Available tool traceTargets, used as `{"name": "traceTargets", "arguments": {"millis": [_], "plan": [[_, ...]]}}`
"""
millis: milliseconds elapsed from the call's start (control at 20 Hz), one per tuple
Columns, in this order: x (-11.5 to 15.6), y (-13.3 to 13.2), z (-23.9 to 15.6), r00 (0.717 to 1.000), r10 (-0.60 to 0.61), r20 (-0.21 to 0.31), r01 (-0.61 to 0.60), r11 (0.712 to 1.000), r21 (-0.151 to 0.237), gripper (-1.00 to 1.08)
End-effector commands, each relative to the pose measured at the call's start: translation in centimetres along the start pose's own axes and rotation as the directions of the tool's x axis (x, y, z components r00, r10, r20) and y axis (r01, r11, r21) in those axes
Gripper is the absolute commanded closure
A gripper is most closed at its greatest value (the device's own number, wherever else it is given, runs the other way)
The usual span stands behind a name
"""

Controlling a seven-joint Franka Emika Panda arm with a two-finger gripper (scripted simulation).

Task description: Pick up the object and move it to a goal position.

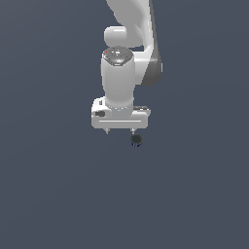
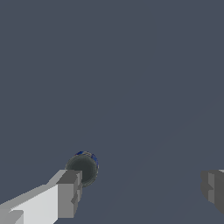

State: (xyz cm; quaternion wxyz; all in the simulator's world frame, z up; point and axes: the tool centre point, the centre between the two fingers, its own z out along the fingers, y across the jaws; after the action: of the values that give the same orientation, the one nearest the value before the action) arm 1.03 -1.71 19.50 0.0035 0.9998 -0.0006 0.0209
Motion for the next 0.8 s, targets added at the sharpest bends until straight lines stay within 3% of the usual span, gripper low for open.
{"name": "traceTargets", "arguments": {"millis": [0,750], "plan": [[0.0,0.0,0.0,1.0,0.0,0.0,0.0,1.0,0.0,-0.92],[-0.22,-0.78,0.93,0.999,-0.049,0.003,0.049,0.999,0.011,-0.92]]}}
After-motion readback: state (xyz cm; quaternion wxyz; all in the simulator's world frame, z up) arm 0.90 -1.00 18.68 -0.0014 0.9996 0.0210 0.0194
